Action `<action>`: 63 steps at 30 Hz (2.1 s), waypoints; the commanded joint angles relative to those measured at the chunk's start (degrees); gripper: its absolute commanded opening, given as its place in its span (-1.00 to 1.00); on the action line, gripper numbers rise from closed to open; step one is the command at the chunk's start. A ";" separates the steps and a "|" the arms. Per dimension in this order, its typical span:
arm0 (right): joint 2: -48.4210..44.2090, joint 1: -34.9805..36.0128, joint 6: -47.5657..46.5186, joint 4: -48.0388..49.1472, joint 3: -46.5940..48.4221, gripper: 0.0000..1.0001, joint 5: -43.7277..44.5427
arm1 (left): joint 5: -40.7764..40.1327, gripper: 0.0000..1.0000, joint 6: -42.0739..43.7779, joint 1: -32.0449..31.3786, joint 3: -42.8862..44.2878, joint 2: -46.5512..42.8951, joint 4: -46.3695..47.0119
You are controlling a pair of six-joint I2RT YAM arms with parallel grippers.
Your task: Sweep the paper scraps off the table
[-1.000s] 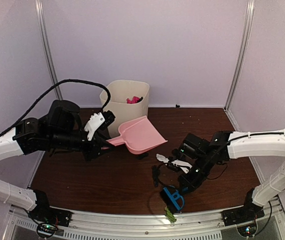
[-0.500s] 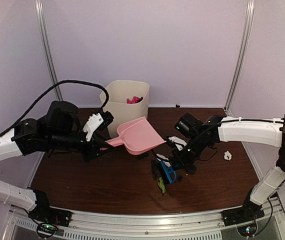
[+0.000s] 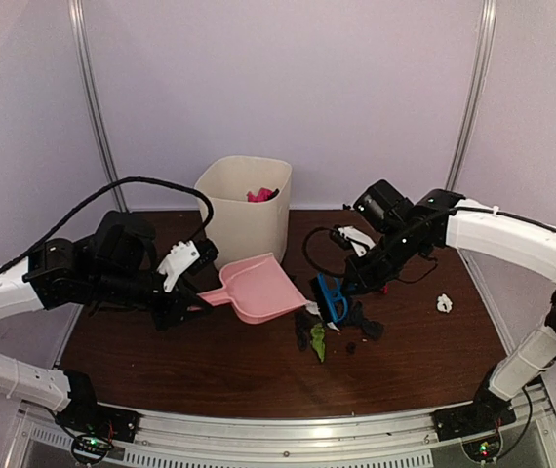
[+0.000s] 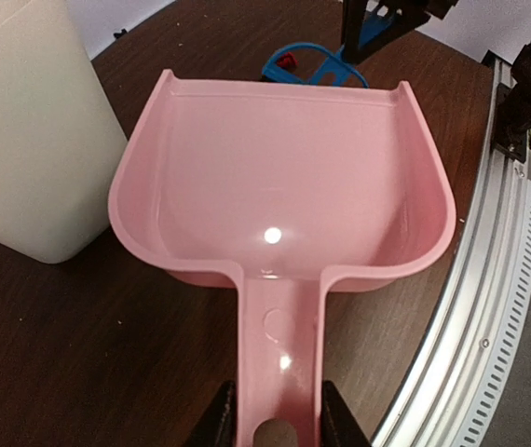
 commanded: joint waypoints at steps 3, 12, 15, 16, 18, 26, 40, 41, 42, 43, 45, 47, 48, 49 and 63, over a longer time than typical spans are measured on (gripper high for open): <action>-5.71 -3.54 0.95 -6.05 3.19 -1.00 1.86 | 0.07 -1.00 -0.98 -0.26 -0.41 -0.48 -1.80; -8.10 -8.73 1.46 -11.37 5.53 -1.00 4.81 | -0.22 -1.00 -5.97 -0.23 6.46 3.55 -9.47; -8.35 -10.65 2.38 -11.57 4.78 -1.00 6.20 | -0.13 -1.00 -8.58 -0.26 8.13 5.00 -14.09; -8.47 -11.37 2.59 -11.46 4.40 -1.00 6.51 | 0.01 -1.00 -9.65 -0.29 8.29 5.31 -15.41; -8.48 -12.95 2.98 -11.19 3.56 -1.00 7.21 | -0.83 -1.00 -10.87 -0.50 8.31 5.69 -17.50; -5.70 -16.41 3.38 -11.32 2.97 -1.00 9.43 | -1.18 -1.00 -11.33 -2.33 6.46 8.39 -18.53; 1.24 -17.04 1.15 -12.93 1.75 -1.00 8.81 | -1.85 -1.00 -4.51 -3.03 8.08 20.66 -14.32; 1.71 -17.00 1.05 -12.54 1.43 -1.00 8.16 | -1.48 -1.00 -3.98 -3.07 8.19 21.30 -13.57; 2.13 -16.97 0.94 -12.22 1.12 -1.00 7.30 | -1.17 -1.00 -3.53 -3.08 8.26 22.03 -12.73; 2.94 -16.96 0.85 -11.92 0.90 -1.00 6.78 | -0.82 -1.00 -3.21 -3.08 8.30 23.10 -11.98; 4.43 -17.03 0.72 -11.97 1.33 -1.00 6.96 | -0.51 -1.00 -2.58 -3.08 8.35 24.54 -10.79; 5.93 -16.97 0.68 -11.95 2.12 -1.00 7.86 | -0.46 -1.00 -1.79 -3.08 8.52 25.91 -9.92; 6.69 -16.99 0.67 -11.99 2.69 -1.00 8.28 | -0.60 -1.00 -1.45 -3.08 8.68 26.53 -9.53; 7.51 -16.97 0.70 -11.96 3.15 -1.00 8.36 | -0.71 -1.00 -1.13 -3.01 8.85 27.14 -9.26; 18.38 -15.80 -2.06 -13.66 10.35 -1.00 7.69 | -2.02 -1.00 1.20 -2.99 12.38 35.19 -7.21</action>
